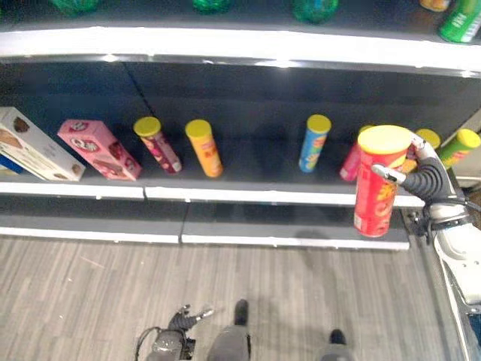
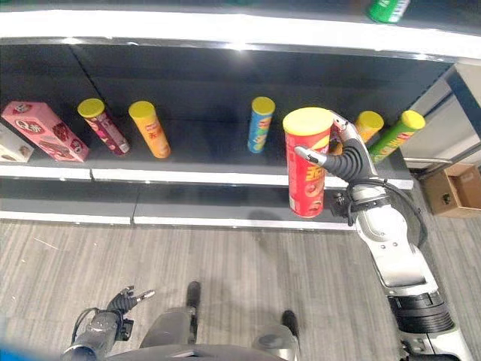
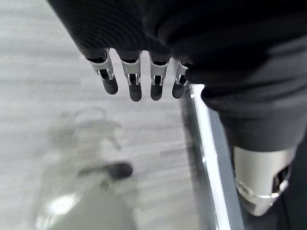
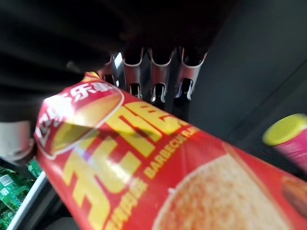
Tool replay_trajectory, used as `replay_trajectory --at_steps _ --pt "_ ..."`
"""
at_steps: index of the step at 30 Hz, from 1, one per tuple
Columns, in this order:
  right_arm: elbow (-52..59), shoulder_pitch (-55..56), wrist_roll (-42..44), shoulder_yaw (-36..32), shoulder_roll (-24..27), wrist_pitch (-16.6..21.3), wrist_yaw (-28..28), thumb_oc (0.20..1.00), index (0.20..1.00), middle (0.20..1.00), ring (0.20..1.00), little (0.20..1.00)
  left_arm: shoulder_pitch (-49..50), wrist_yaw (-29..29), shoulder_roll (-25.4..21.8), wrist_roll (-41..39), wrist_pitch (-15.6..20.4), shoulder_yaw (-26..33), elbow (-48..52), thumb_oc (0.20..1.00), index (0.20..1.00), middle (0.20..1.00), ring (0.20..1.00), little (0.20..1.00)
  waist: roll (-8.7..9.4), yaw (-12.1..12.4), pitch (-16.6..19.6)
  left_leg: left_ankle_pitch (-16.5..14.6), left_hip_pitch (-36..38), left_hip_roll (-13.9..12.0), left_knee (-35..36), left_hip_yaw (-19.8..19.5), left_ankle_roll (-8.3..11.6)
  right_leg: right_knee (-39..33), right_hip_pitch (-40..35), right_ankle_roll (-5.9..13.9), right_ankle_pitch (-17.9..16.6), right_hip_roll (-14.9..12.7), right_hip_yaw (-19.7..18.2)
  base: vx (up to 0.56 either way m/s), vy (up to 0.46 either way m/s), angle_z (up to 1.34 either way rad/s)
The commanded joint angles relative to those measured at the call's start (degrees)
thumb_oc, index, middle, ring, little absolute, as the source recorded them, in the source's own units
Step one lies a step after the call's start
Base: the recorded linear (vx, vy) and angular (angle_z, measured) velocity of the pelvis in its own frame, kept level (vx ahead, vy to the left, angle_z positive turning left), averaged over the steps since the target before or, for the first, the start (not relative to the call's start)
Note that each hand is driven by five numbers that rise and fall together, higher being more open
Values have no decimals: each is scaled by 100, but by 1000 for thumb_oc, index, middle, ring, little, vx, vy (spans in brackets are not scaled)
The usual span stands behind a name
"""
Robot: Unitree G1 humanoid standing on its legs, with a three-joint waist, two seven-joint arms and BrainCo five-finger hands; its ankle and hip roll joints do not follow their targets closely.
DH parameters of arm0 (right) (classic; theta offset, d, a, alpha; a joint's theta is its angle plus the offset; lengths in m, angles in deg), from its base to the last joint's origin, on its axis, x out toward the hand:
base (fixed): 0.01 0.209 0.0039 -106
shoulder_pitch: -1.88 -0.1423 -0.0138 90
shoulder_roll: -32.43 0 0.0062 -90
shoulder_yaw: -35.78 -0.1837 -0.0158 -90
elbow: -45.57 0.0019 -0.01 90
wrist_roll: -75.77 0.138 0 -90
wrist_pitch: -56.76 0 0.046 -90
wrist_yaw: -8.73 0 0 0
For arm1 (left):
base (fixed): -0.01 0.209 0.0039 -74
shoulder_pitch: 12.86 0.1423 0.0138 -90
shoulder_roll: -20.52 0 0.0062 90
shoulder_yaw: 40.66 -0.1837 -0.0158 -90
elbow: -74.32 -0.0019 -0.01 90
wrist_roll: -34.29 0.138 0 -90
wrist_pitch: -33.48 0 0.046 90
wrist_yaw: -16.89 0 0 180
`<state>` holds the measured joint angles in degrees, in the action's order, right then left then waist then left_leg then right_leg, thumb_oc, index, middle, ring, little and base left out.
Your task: Put the goods on the table back onto the shelves and tidy them up.
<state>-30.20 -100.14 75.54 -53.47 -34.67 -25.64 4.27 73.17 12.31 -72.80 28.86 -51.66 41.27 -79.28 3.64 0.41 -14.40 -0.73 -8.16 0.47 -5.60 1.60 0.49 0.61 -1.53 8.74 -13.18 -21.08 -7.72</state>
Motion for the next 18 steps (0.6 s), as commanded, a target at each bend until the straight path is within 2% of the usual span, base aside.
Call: replay_trajectory --at_steps 1,3,4,6,7,8,9,10,13,15,18 --pt "-79 -442 -148 142 368 192 -77 200 200 200 200 200 350 -131 -147 199 86 154 164 1000 1000 1000 1000 1000 -198 -9 546 33 -95 -655 477 -127 468 393 131 261 1092 325 415 46 270 -59" --pt "-104 -464 -138 153 328 205 -102 200 200 200 200 200 349 -140 -183 239 72 172 157 1000 1000 1000 1000 1000 -193 -10 548 23 -72 -595 522 -99 416 505 192 241 960 377 357 70 277 -47" --pt "-112 -401 -151 95 324 195 -80 200 200 200 200 200 349 -86 -212 285 48 161 121 1000 1000 1000 1000 1000 -247 -91 543 -6 50 -452 630 -117 305 619 313 171 1131 788 146 117 247 -29" --pt "-75 -455 -136 119 282 197 -69 200 200 200 200 200 336 -103 -220 286 54 168 81 1000 1000 1000 1000 1000 -276 -80 530 -23 138 -355 718 -68 262 466 344 160 1286 981 262 108 188 0" --pt "-78 -459 -136 122 282 198 -70 200 200 200 200 200 335 -103 -219 286 55 170 79 1000 1000 1000 1000 1000 -279 -90 525 -23 146 -356 725 -76 263 465 334 157 1291 983 272 98 106 6" --pt "-74 -579 -97 217 255 217 -66 200 200 200 200 200 283 -103 -194 283 56 143 4 1000 1000 1000 1000 1000 -339 -112 480 -39 225 -304 813 -74 236 307 576 123 1446 1249 379 85 97 7" --pt "-105 -631 -110 253 266 227 -95 200 200 200 200 200 229 -94 -177 275 49 120 -4 1000 1000 1000 1000 1000 -364 -160 392 -34 266 -263 845 -113 224 266 802 121 1467 1433 321 100 116 -5" --pt "-110 -656 -123 268 278 225 -119 200 200 200 200 200 199 -83 -167 269 51 91 14 1000 1000 1000 1000 1000 -369 -194 311 -27 296 -217 848 -141 226 212 898 128 1456 1532 281 68 67 -6" --pt "-28 -627 -195 214 314 221 -184 200 200 200 200 200 138 -53 -124 317 76 -4 79 1000 1000 1000 1000 1000 -382 -243 170 -47 390 -46 840 -286 230 46 787 123 1431 1550 163 80 29 48" --pt "7 -629 -183 246 269 208 -158 200 200 200 200 200 188 -60 -74 333 82 -8 142 1000 1000 1000 1000 1000 -412 -226 169 -72 449 -32 865 -283 236 -46 700 114 1362 1475 225 89 -21 102" --pt "-17 -659 -170 350 254 190 -107 200 200 200 200 200 317 -53 21 356 86 -28 220 1000 1000 1000 1000 1000 -464 -206 229 -100 509 -54 910 -271 235 -238 592 100 1314 1437 293 106 -46 15"
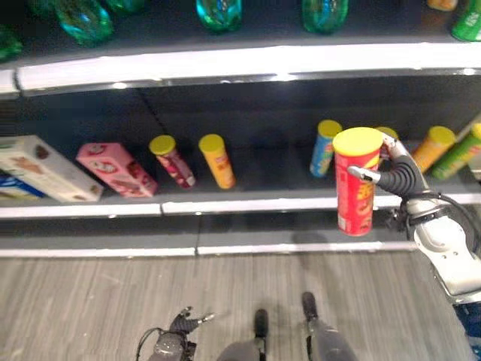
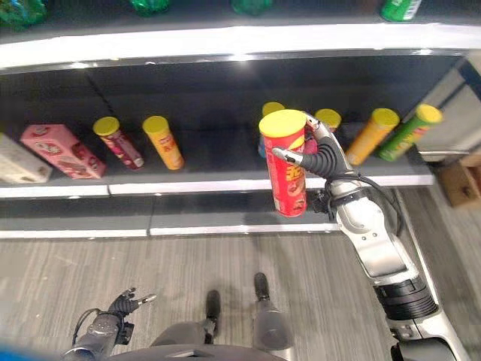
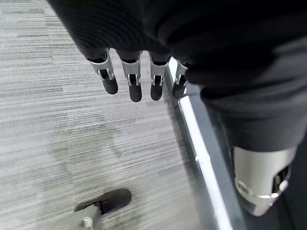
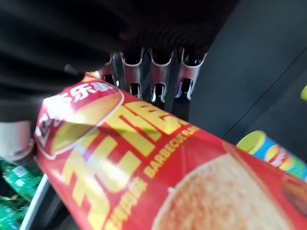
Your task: Put the goods on the table back onto the shelves and tidy them up.
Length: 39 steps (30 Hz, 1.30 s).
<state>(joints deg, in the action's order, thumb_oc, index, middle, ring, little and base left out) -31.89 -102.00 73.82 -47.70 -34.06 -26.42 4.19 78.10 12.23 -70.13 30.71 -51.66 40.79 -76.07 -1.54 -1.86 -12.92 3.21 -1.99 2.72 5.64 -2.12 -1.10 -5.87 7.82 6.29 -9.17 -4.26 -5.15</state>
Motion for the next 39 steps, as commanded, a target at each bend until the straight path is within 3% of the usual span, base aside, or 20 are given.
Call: replay_trajectory --at_steps 1,8,15,27,28,30,39 --pt "116 -533 38 -133 172 277 -64 200 200 200 200 200 -104 -39 -217 170 77 -22 -13 1000 1000 1000 1000 1000 28 42 92 -496 -97 -300 -192 101 401 316 -404 341 903 -257 87 128 -80 -6" --pt "-204 -1151 -301 190 142 232 -361 200 200 200 200 200 -6 -37 -162 77 102 -303 383 1000 1000 1000 1000 1000 -105 160 -46 -386 -344 -362 -121 52 481 165 -303 317 908 -261 258 30 -57 6" --pt "-750 -2484 -1374 319 -240 -58 -1630 200 200 200 200 200 89 -162 -161 -302 121 -630 885 1000 1000 1000 1000 1000 -493 427 -381 -145 -972 -321 -64 -98 564 106 116 284 914 -258 443 -18 -32 33" --pt "-1037 -3232 -2400 219 -648 -426 -2874 200 200 200 200 200 -255 -578 -70 -461 210 -919 1034 1000 1000 1000 1000 1000 -797 608 -628 -66 -1374 -193 -64 -166 567 115 477 318 814 -345 471 -11 16 9" --pt "-1229 -3587 -2679 206 -660 -538 -3301 200 200 200 200 200 -364 -700 -40 -565 275 -1042 1221 1000 1000 1000 1000 1000 -954 673 -704 -31 -1521 -122 -64 -189 561 116 626 337 775 -390 451 -22 49 4" --pt "-1273 -3784 -2805 139 -629 -591 -3520 200 200 200 200 200 -434 -746 -29 -602 317 -1104 1313 1000 1000 1000 1000 1000 -1053 694 -764 3 -1636 -82 -64 -207 566 125 732 351 751 -420 444 -19 35 -1" --pt "-1461 -4820 -3117 179 -312 -858 -4076 200 200 200 200 200 -708 -773 -73 -746 499 -1408 1747 1000 1000 1000 1000 1000 -1501 837 -988 178 -2256 107 -64 -218 620 137 1315 419 606 -544 417 -36 30 4"
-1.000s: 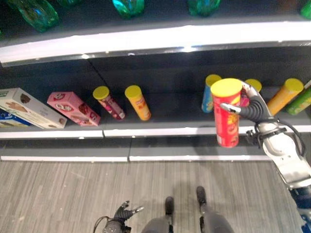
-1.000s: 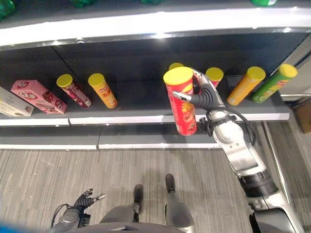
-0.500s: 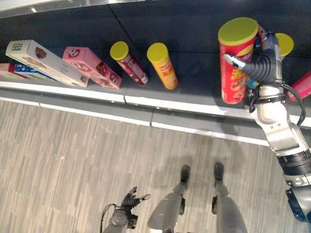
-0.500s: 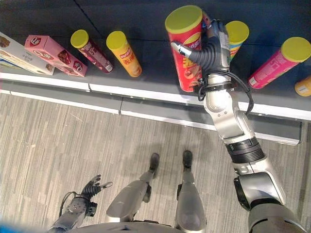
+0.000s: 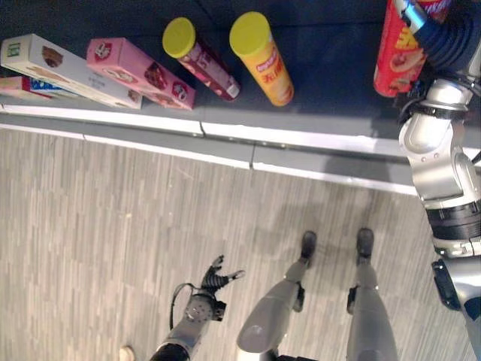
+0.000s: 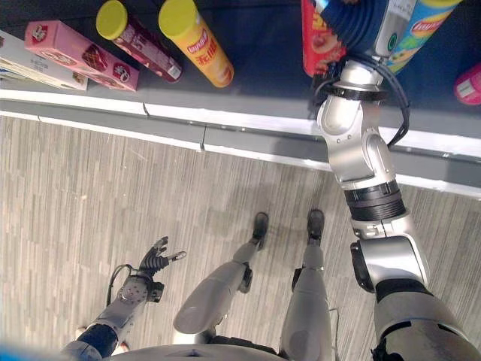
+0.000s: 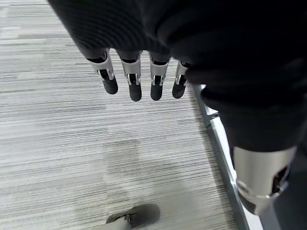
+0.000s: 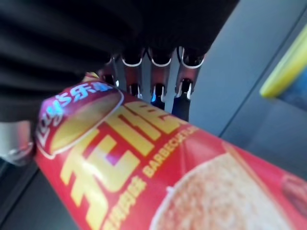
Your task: Put the goods on the table back onto the shelves and tidy them up.
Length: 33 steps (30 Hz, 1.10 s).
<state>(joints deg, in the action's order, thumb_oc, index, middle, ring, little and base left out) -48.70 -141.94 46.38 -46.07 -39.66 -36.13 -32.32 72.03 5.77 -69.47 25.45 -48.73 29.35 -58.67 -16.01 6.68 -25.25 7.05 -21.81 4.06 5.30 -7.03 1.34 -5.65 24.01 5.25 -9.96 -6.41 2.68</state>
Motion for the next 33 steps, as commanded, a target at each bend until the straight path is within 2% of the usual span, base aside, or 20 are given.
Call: replay_trajectory --at_steps 1,2,5,13,21,22,30,33 --pt "213 -840 -370 23 255 112 -430 200 200 200 200 200 -108 -128 -135 -223 205 -264 9 1000 1000 1000 1000 1000 -59 -14 251 -202 -289 -26 -30 271 375 119 -288 524 685 -329 -366 -9 42 5" --pt "211 -1000 -370 28 269 48 -528 200 200 200 200 200 -154 -161 -124 -271 203 -281 40 1000 1000 1000 1000 1000 -130 10 227 -181 -399 17 -30 278 374 128 -194 539 660 -356 -362 -12 36 5" --pt "279 -1107 -375 105 212 63 -502 200 200 200 200 200 -210 -200 -106 -256 198 -281 40 1000 1000 1000 1000 1000 -191 35 186 -160 -525 57 -30 308 375 149 -39 564 623 -378 -382 -6 26 1" --pt "377 -1083 -392 321 33 65 -310 200 200 200 200 200 -217 -219 -87 -282 196 -307 192 1000 1000 1000 1000 1000 -286 61 84 -108 -723 102 -30 394 377 175 163 609 562 -473 -341 3 21 1" --pt "307 -1024 -339 457 -147 107 -242 200 200 200 200 200 -155 -265 -78 -342 199 -269 268 1000 1000 1000 1000 1000 -282 108 -2 -103 -833 108 -30 480 379 257 309 641 528 -548 -181 4 13 0" --pt "169 -1028 -214 610 -337 153 -164 200 200 200 200 200 -405 -325 -47 -318 99 -154 -496 1000 1000 1000 1000 1000 -209 54 -41 -108 -854 81 -30 522 384 302 385 663 518 -569 -156 25 70 -2" --pt "152 -1055 -207 624 -339 157 -169 200 200 200 200 200 -428 -322 -35 -316 117 -141 -528 1000 1000 1000 1000 1000 -202 55 -51 -109 -860 81 -30 536 382 313 403 664 520 -569 -172 2 8 -5" --pt "-198 -1099 -143 812 -315 -24 -162 200 200 200 200 200 -196 -310 62 -547 172 -103 -507 1000 1000 1000 1000 1000 -287 71 -201 -97 -934 95 -30 631 395 462 593 666 527 -617 -119 26 75 -3"
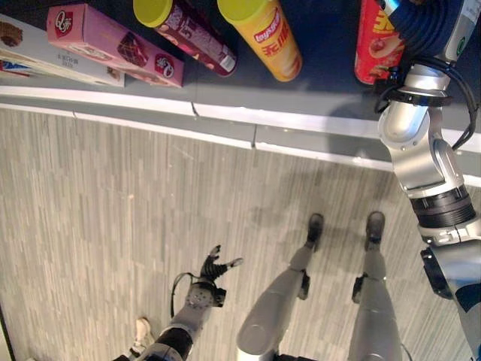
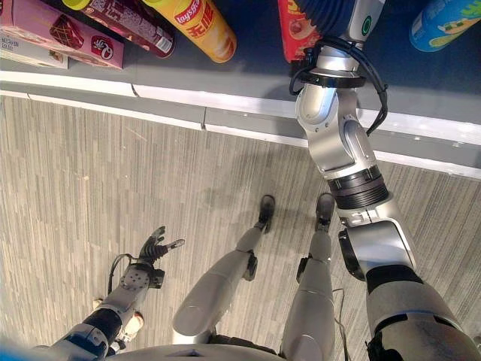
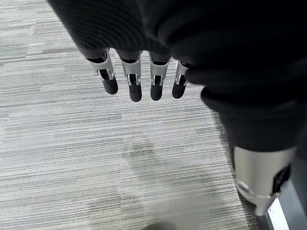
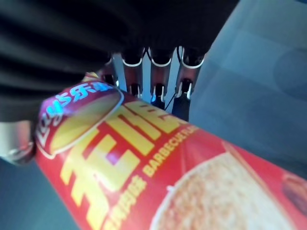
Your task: Put the goods on the table back onto the shelves and tidy them up.
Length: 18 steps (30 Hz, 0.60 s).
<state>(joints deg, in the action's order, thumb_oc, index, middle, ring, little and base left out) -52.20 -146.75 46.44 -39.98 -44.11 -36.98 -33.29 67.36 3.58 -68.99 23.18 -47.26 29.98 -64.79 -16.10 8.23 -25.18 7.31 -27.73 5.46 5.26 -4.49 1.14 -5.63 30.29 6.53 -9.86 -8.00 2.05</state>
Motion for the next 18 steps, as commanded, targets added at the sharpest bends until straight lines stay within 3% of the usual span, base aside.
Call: replay_trajectory --at_steps 1,18 --pt "134 -624 -116 218 110 56 -72 200 200 200 200 200 260 -110 27 -329 33 -166 131 1000 1000 1000 1000 1000 -302 -84 -220 -129 -326 -31 -26 407 418 498 -11 549 529 -475 -34 5 68 -9" --pt "45 -702 -26 376 7 87 -89 200 200 200 200 200 122 -174 102 -461 20 -141 -51 1000 1000 1000 1000 1000 -314 -65 -251 -106 -346 -34 -26 444 436 660 71 549 577 -520 56 1 4 -1"
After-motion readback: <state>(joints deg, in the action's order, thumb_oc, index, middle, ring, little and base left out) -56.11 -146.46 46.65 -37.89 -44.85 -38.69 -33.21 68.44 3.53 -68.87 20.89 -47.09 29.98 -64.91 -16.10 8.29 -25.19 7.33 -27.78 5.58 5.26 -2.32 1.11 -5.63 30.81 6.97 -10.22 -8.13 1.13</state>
